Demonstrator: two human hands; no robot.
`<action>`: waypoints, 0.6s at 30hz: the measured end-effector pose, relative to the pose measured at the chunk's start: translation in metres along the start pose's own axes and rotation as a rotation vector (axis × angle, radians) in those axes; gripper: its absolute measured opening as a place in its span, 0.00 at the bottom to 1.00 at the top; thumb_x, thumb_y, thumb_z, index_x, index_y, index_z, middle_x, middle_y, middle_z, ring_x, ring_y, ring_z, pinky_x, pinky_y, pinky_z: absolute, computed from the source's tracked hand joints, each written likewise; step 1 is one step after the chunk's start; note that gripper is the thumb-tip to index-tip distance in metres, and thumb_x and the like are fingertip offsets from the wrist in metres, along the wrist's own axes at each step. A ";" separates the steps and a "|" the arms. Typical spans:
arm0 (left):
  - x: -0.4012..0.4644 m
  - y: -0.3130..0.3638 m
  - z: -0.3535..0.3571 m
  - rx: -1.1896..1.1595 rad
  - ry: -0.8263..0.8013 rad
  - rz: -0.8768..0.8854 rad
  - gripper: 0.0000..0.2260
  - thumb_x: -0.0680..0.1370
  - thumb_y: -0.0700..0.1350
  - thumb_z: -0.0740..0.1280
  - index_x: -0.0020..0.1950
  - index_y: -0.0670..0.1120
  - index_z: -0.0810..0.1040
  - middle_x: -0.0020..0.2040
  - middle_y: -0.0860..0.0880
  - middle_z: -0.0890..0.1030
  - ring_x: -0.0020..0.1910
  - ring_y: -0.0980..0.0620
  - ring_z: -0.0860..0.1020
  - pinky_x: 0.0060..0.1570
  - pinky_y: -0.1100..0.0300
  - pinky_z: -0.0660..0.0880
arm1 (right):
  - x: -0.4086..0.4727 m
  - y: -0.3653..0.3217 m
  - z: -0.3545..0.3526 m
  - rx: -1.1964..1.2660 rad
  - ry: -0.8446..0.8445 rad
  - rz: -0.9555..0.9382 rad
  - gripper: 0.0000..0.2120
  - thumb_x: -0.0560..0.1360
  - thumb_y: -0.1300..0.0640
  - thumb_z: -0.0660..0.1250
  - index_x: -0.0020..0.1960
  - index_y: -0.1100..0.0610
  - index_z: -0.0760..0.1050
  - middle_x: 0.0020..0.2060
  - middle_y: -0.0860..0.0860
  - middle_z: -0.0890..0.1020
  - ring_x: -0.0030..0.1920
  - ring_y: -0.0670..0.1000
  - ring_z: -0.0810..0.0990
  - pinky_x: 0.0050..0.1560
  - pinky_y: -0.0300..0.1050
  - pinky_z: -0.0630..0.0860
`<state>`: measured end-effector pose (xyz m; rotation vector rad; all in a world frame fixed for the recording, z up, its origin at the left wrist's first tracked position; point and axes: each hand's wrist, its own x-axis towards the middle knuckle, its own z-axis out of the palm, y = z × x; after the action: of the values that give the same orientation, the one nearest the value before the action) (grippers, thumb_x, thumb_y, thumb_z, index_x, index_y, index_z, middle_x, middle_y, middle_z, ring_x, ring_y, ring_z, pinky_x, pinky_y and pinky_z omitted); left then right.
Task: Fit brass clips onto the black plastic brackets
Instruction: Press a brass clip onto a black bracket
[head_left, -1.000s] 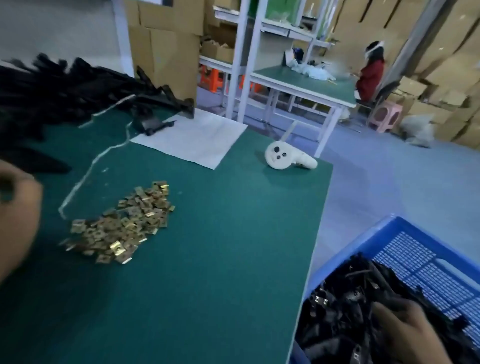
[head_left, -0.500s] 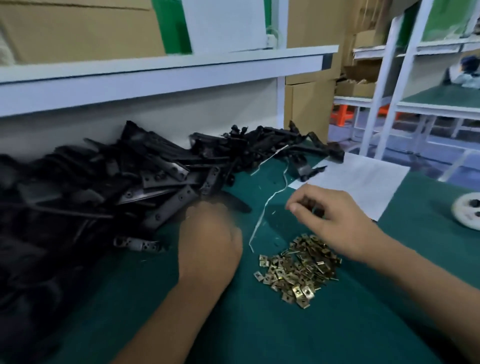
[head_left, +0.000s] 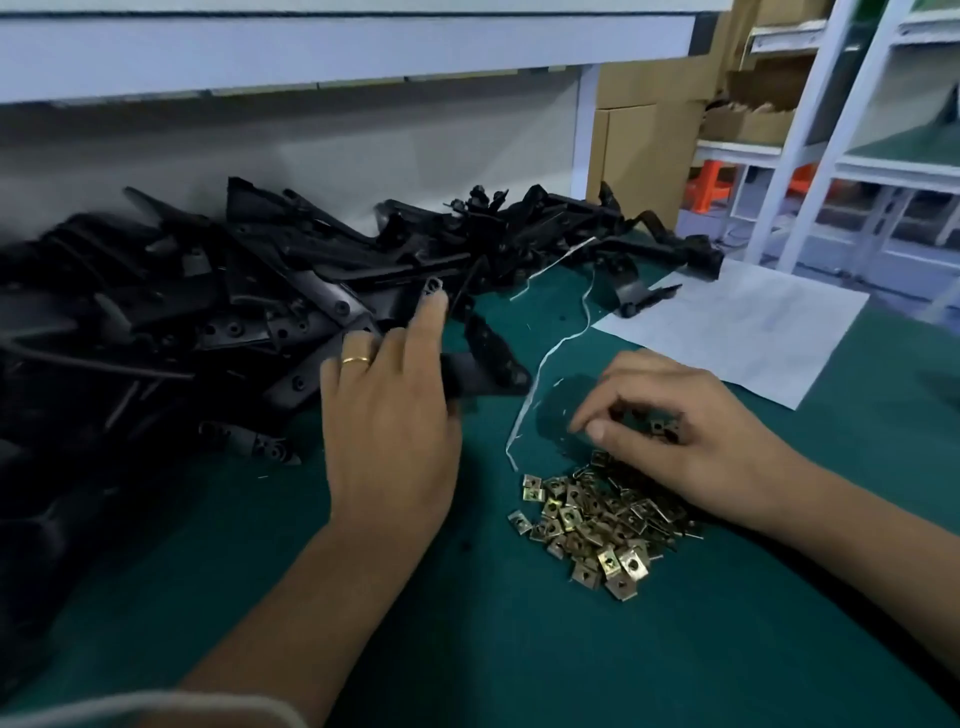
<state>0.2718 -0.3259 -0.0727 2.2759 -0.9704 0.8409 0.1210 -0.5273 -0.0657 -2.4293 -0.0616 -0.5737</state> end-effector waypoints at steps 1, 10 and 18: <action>-0.001 0.002 -0.001 -0.181 0.066 -0.046 0.34 0.74 0.37 0.70 0.79 0.46 0.65 0.54 0.50 0.83 0.57 0.46 0.74 0.56 0.48 0.73 | -0.001 -0.002 0.000 -0.013 -0.032 -0.020 0.05 0.80 0.54 0.71 0.54 0.48 0.85 0.49 0.44 0.81 0.56 0.52 0.79 0.57 0.42 0.73; 0.005 -0.013 0.007 -1.096 0.252 -0.505 0.24 0.74 0.43 0.80 0.64 0.50 0.72 0.49 0.60 0.84 0.52 0.59 0.84 0.55 0.67 0.79 | -0.003 -0.019 0.017 -0.179 -0.230 -0.064 0.13 0.78 0.41 0.70 0.61 0.42 0.82 0.53 0.39 0.77 0.59 0.48 0.73 0.63 0.51 0.69; 0.009 -0.021 0.017 -1.403 0.235 -0.709 0.21 0.73 0.42 0.81 0.60 0.38 0.77 0.47 0.38 0.86 0.45 0.40 0.87 0.47 0.47 0.84 | -0.001 -0.028 0.024 -0.274 -0.210 0.004 0.10 0.78 0.39 0.68 0.57 0.40 0.78 0.51 0.37 0.75 0.60 0.45 0.69 0.63 0.42 0.62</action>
<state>0.2989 -0.3284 -0.0820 1.0657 -0.3191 -0.0051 0.1242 -0.4900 -0.0671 -2.7488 -0.0698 -0.3411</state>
